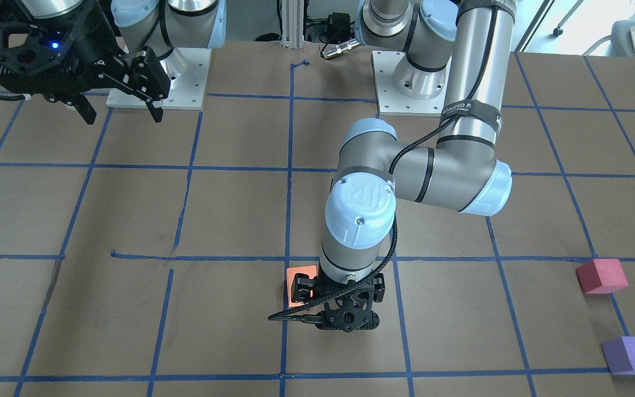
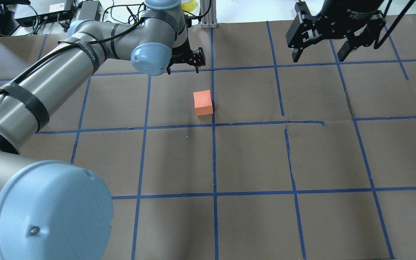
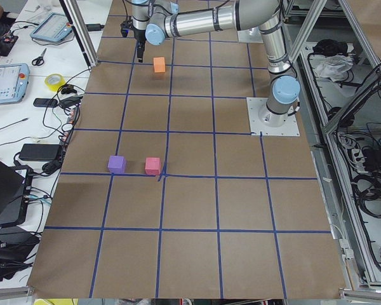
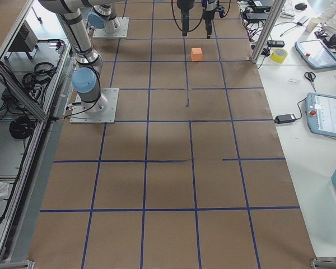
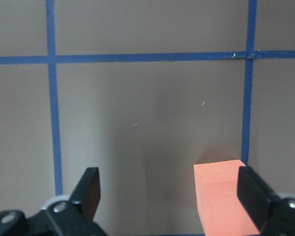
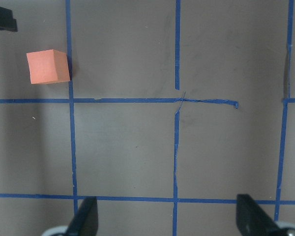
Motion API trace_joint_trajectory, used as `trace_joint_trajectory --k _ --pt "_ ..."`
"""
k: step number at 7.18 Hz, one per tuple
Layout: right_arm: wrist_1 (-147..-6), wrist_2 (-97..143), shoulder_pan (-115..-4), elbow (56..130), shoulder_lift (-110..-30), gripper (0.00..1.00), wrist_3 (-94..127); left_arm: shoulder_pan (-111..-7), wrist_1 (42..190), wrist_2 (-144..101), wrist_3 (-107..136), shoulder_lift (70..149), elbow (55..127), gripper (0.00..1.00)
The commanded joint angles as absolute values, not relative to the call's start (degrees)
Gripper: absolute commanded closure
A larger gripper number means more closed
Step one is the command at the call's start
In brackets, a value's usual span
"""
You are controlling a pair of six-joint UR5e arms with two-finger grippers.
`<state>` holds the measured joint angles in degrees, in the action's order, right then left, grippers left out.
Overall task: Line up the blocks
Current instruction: 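Lower the open left gripper over the orange cube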
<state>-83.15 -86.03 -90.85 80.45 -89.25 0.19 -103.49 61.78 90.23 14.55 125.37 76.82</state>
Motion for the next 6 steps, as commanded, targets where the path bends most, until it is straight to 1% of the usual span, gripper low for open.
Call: trace_joint_trajectory --k 1,2,3,5,6 --pt "-83.3 -86.0 -90.8 80.7 -89.4 0.00 -0.2 -105.0 61.2 88.1 16.4 128.3 77.2 0.00" --pt "-83.0 -89.6 -90.9 80.9 -89.3 0.00 -0.4 -106.4 61.3 87.0 15.8 128.5 77.4 0.00" --pt "-83.1 -92.1 -90.9 81.0 -89.1 0.00 -0.5 -106.5 61.2 87.0 15.6 128.8 79.3 0.00" --pt "-82.8 -91.6 -91.0 81.2 -88.9 0.00 -0.8 -106.5 57.9 87.1 15.3 130.6 82.1 0.00" --pt "-82.8 -91.5 -91.0 81.2 -88.9 0.00 -0.8 -106.5 56.8 87.1 15.2 131.1 82.2 0.00"
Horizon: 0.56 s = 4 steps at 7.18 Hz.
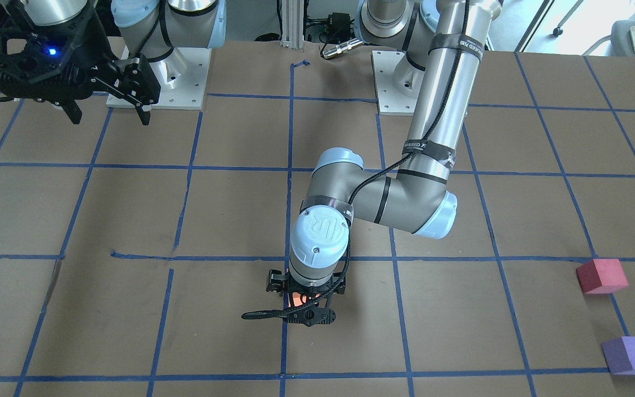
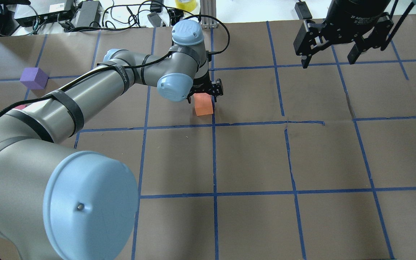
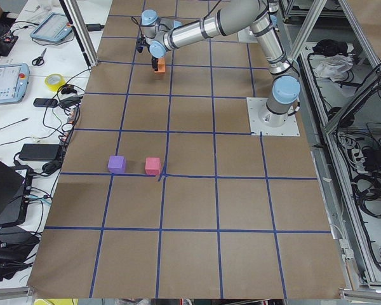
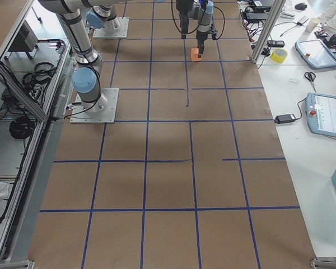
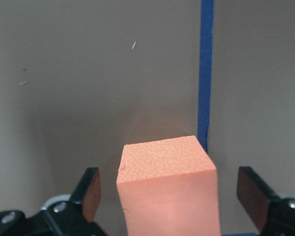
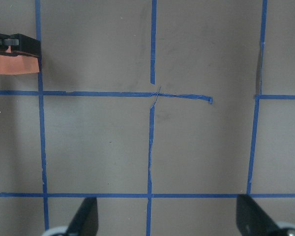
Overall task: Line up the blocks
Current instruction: 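Close the left gripper on the orange cube and lift it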
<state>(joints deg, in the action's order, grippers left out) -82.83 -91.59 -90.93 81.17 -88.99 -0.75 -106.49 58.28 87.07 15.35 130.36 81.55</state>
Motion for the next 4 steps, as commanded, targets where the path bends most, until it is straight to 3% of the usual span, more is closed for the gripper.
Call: trace_joint_trajectory --k 1,2,3,4 --pt "-82.8 -91.9 -91.0 81.2 -89.0 0.00 -0.8 -106.5 56.7 87.8 15.1 131.0 82.3 0.26" --pt "-82.8 -92.1 -91.0 81.2 -88.9 0.00 -0.8 -106.5 56.8 87.8 15.2 130.6 82.3 0.66" --pt "-82.8 -92.1 -91.0 81.2 -88.9 0.00 -0.8 -106.5 57.4 88.1 15.3 129.1 82.4 0.82" --pt "-82.8 -92.1 -91.0 81.2 -89.0 0.00 -0.8 -106.3 57.4 92.0 15.2 128.6 82.4 0.87"
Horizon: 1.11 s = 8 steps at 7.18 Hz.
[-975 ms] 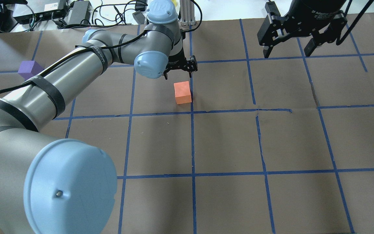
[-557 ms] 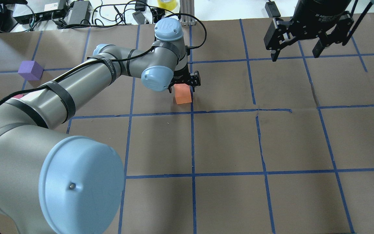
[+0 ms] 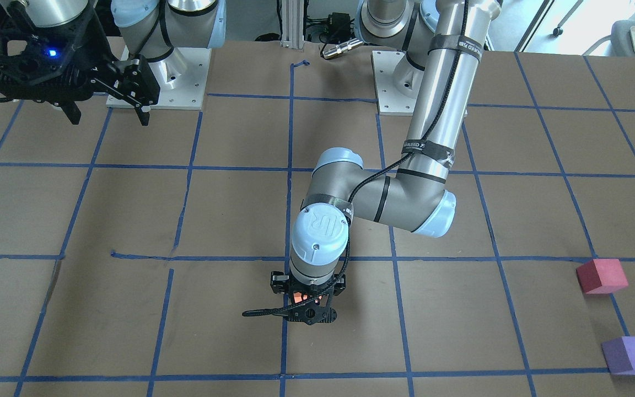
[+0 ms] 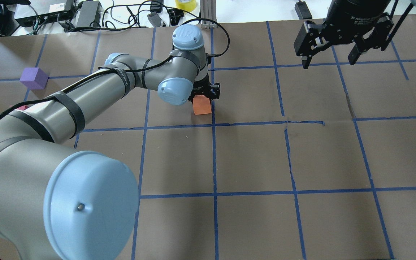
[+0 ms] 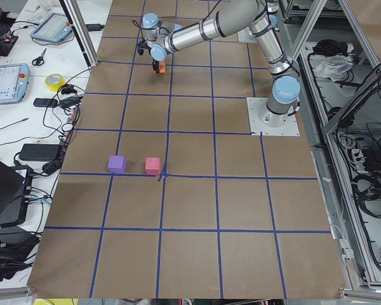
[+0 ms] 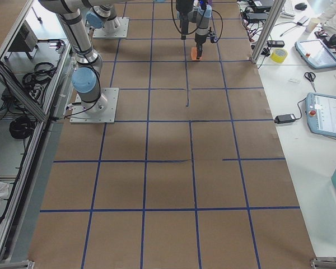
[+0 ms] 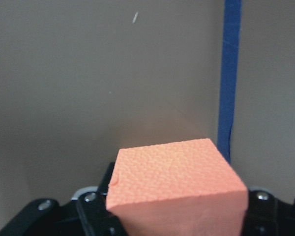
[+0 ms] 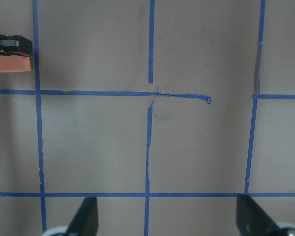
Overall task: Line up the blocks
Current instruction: 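Carry the orange cube with the left gripper toward the purple and pink cubes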
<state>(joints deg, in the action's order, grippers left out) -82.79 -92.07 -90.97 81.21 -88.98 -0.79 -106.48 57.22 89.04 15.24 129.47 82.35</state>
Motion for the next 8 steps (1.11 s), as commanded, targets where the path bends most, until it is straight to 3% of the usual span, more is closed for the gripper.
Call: trace_joint_trajectory --k 1,2,3,5,8 --pt "-82.9 -92.0 -91.0 81.2 -88.9 0.00 -0.7 -104.9 57.4 95.2 15.6 128.2 81.7 0.74" --pt "-83.0 -91.6 -91.0 81.2 -89.0 0.00 -0.4 -100.2 57.3 98.7 15.8 128.0 81.7 0.69" --pt "-82.9 -92.0 -91.0 81.2 -88.9 0.00 -0.7 -94.5 57.5 99.4 13.6 127.5 81.4 0.78" --pt "-82.9 -92.1 -91.0 81.2 -89.0 0.00 -0.7 -81.8 60.6 99.4 -4.8 126.7 79.5 0.87" --pt "-83.1 -92.1 -91.0 81.2 -89.0 0.00 -0.5 -71.9 61.3 99.5 -21.1 127.4 73.7 0.95"
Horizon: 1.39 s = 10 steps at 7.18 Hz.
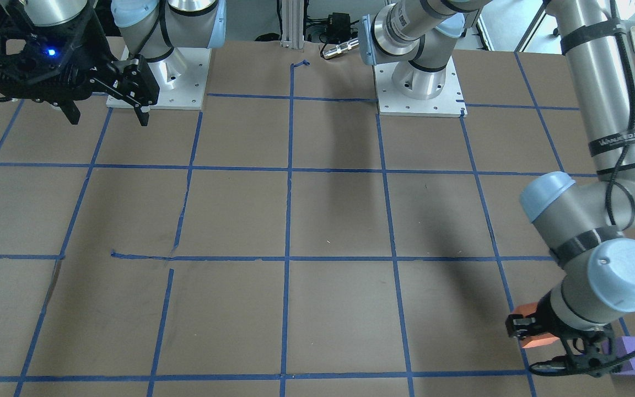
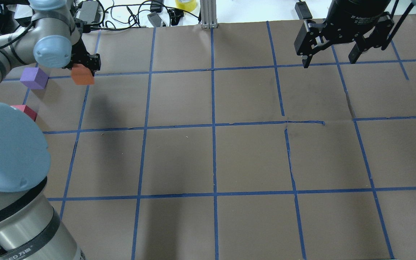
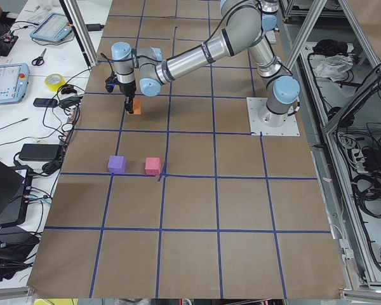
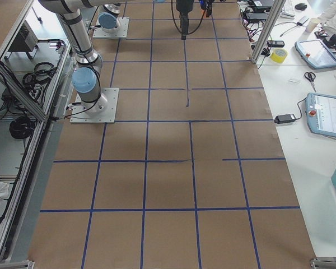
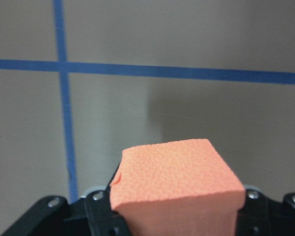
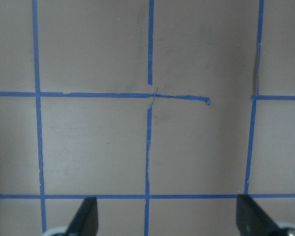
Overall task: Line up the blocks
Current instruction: 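Carry the orange cube with the left gripper toward the purple and pink cubes, then lower the orange cube into the gap between the purple and pink cubes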
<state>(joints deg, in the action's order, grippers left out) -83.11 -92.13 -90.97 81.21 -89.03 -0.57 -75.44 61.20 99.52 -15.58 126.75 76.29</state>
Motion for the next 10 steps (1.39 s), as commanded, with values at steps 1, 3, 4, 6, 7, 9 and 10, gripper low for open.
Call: trace_joint_trajectory --k 1,3,4,6,7,9,10 --pt "-82.9 -92.1 -91.0 81.2 -89.0 0.00 -0.5 -68.1 61.4 99.4 -25.2 127.8 73.4 0.96" --pt "-82.9 -92.1 -91.0 81.2 -88.9 0.00 -0.6 -62.9 61.8 99.8 -27.7 127.2 74.0 1.00" --pt "-82.9 -92.1 -91.0 81.2 -89.0 0.00 -0.6 -62.4 61.0 99.9 -28.5 128.0 73.7 1.00" --pt "-82.9 -92.1 -91.0 81.2 -89.0 0.00 -0.5 -62.4 59.5 108.9 -31.8 129.5 74.5 1.00" --pt "-82.9 -92.1 -91.0 81.2 -89.0 0.00 -0.6 -62.4 59.2 108.9 -31.8 130.2 74.4 1.00" --pt "-83.0 -92.1 -91.0 81.2 -89.0 0.00 -0.4 -62.4 59.2 108.6 -32.0 132.1 74.3 1.00" --pt "-83.0 -92.1 -91.0 81.2 -89.0 0.00 -0.4 -62.4 59.2 108.6 -32.0 132.4 74.3 1.00"
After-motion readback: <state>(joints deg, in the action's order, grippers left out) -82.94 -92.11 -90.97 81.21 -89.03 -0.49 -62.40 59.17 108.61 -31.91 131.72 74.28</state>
